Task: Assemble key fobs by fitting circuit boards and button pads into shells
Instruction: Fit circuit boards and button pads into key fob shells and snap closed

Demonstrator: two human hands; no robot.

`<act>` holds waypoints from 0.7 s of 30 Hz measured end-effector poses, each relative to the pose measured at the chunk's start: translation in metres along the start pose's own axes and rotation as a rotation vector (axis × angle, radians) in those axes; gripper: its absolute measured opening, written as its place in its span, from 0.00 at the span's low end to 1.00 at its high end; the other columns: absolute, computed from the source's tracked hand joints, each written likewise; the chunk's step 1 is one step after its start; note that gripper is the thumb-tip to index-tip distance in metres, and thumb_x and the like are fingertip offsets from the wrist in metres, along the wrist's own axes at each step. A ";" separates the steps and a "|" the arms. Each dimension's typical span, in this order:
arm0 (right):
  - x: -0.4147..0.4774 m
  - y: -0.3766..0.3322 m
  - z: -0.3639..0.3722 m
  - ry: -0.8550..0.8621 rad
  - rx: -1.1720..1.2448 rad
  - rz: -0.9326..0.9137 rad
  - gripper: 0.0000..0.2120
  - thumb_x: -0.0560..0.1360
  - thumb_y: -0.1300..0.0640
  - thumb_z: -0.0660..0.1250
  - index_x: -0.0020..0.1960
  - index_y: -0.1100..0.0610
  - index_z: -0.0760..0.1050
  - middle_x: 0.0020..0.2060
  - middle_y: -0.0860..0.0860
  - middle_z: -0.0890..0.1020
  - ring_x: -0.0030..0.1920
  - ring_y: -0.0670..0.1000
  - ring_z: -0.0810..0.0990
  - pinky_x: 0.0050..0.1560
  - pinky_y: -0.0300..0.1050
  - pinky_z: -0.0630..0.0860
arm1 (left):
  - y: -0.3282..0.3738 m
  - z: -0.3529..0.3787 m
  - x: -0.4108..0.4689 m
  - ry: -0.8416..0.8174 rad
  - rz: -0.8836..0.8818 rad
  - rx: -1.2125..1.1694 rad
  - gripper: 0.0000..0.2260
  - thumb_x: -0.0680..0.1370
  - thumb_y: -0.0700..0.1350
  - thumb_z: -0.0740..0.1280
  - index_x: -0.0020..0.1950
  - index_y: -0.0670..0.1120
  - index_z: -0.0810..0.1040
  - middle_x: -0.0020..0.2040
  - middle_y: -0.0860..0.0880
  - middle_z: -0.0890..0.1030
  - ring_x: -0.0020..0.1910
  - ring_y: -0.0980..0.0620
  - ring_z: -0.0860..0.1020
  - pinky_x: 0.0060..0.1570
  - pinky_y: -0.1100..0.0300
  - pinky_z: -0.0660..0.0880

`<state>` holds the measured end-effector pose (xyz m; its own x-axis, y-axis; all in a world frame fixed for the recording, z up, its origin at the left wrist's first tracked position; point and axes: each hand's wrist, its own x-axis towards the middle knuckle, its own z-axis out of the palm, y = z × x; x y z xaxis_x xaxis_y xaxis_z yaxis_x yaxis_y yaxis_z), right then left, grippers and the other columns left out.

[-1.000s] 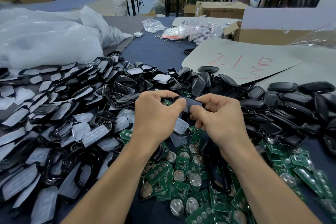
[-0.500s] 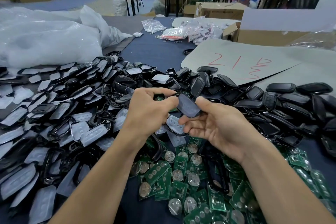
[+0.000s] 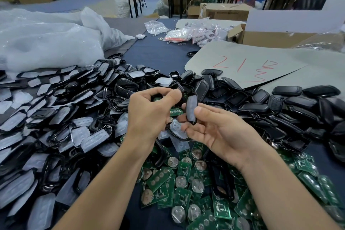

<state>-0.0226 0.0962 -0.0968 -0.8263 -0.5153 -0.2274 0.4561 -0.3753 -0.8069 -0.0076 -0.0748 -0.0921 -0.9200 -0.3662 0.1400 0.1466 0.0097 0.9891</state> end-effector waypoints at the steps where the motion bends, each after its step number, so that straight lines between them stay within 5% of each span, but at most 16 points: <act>1: 0.003 0.002 0.001 0.063 -0.043 -0.044 0.12 0.74 0.61 0.72 0.56 0.63 0.81 0.47 0.63 0.86 0.40 0.55 0.86 0.42 0.43 0.83 | -0.001 0.000 0.000 -0.004 -0.012 0.014 0.06 0.74 0.47 0.79 0.38 0.48 0.86 0.22 0.50 0.72 0.18 0.53 0.64 0.20 0.64 0.62; 4: 0.007 0.009 0.003 0.261 -0.286 -0.210 0.11 0.73 0.65 0.76 0.55 0.59 0.83 0.44 0.60 0.87 0.38 0.55 0.85 0.42 0.44 0.83 | -0.003 0.003 -0.002 -0.123 -0.077 0.086 0.07 0.74 0.50 0.79 0.41 0.47 0.87 0.23 0.45 0.72 0.19 0.51 0.63 0.21 0.63 0.61; 7: 0.007 0.016 0.007 0.435 -0.663 -0.366 0.14 0.66 0.55 0.81 0.50 0.50 0.84 0.40 0.50 0.88 0.39 0.51 0.87 0.44 0.48 0.84 | -0.006 0.005 -0.003 -0.183 -0.110 0.120 0.06 0.73 0.42 0.79 0.42 0.42 0.85 0.23 0.45 0.71 0.19 0.51 0.62 0.21 0.63 0.60; 10: 0.004 0.017 0.010 0.530 -0.838 -0.507 0.13 0.64 0.55 0.83 0.45 0.45 0.85 0.37 0.40 0.86 0.36 0.41 0.85 0.37 0.35 0.80 | -0.007 0.003 -0.001 -0.190 -0.112 0.083 0.05 0.72 0.39 0.77 0.39 0.39 0.84 0.23 0.45 0.70 0.19 0.51 0.61 0.21 0.64 0.59; 14: 0.004 0.012 0.012 0.434 -0.624 -0.479 0.09 0.68 0.65 0.79 0.44 0.54 0.85 0.34 0.50 0.87 0.33 0.50 0.84 0.37 0.45 0.82 | -0.004 0.000 0.000 -0.202 -0.119 0.043 0.03 0.70 0.45 0.75 0.40 0.47 0.88 0.22 0.47 0.71 0.18 0.50 0.63 0.21 0.63 0.62; 21: 0.003 0.005 0.009 0.352 -0.301 -0.388 0.08 0.72 0.73 0.74 0.43 0.61 0.84 0.32 0.57 0.86 0.29 0.51 0.82 0.30 0.38 0.76 | -0.004 0.000 0.001 -0.221 -0.164 -0.042 0.11 0.77 0.40 0.74 0.38 0.53 0.88 0.21 0.49 0.71 0.18 0.52 0.63 0.20 0.65 0.61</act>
<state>-0.0196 0.0865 -0.0968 -0.9968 -0.0790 -0.0105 0.0281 -0.2240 -0.9742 -0.0089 -0.0748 -0.0958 -0.9890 -0.1477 -0.0109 0.0000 -0.0736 0.9973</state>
